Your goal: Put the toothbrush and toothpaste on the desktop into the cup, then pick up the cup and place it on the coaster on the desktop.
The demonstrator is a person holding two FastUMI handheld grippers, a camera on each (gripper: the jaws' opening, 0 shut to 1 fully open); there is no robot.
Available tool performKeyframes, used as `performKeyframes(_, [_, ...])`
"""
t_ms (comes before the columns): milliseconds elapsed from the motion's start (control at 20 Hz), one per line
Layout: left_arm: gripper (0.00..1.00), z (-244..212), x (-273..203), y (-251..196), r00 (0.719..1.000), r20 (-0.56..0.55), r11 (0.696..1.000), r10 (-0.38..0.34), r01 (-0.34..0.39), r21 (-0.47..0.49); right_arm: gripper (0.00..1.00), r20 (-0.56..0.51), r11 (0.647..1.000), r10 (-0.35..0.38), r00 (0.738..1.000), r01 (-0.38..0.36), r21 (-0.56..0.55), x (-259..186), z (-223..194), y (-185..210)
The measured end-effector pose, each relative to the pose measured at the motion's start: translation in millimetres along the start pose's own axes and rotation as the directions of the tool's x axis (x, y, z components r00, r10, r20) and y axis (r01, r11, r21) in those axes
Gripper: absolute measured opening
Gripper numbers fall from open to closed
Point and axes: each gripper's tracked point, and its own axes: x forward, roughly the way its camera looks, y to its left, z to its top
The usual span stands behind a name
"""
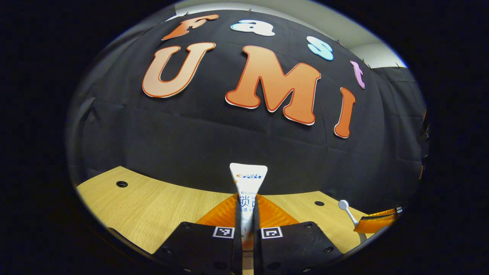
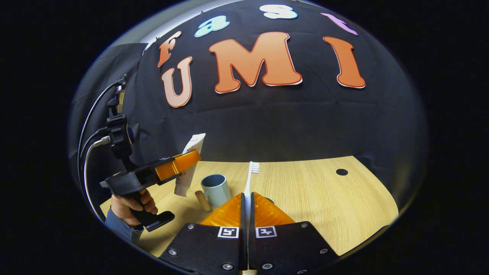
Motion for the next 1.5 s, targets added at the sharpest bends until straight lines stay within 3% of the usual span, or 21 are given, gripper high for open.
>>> performKeyframes(700, [0.11, -16, 82, 20, 0.999, 0.022, 0.999, 0.048, -0.048, 0.02, 0.02, 0.065, 0.999, -0.01, 0.998, 0.012, -0.04, 32, 24, -5])
performKeyframes(900, [0.15, -40, 85, 18, 0.998, -0.039, 0.999, 0.047, -0.046, 0.021, 0.02, 0.069, 0.999, -0.006, 0.998, 0.008, -0.037, 35, 24, -3])
performKeyframes(1000, [0.26, -50, 82, 16, 0.996, -0.08, 0.999, 0.042, -0.04, 0.015, 0.02, 0.068, 0.999, -0.008, 0.998, 0.011, -0.037, 34, 22, -4])
performKeyframes(1150, [0.63, -55, 67, 17, 0.993, -0.111, 0.999, 0.037, -0.04, -0.022, 0.02, 0.074, 0.999, -0.008, 0.997, 0.011, -0.038, 33, 26, -3])
performKeyframes(1300, [0.75, -39, 49, 20, 0.996, -0.083, 0.999, 0.042, -0.042, -0.003, 0.02, 0.083, 0.999, -0.005, 0.997, 0.008, -0.04, 31, 29, 1])
performKeyframes(1450, [0.94, -22, 26, 25, 0.997, -0.048, 0.998, 0.052, -0.051, 0.026, 0.02, 0.114, 0.999, 0.011, 0.993, -0.007, -0.036, 28, 36, 9])
performKeyframes(1500, [0.95, -18, 20, 27, 0.997, -0.04, 0.998, 0.059, -0.058, 0.038, 0.02, 0.128, 0.999, 0.015, 0.992, -0.011, -0.032, 28, 40, 12])
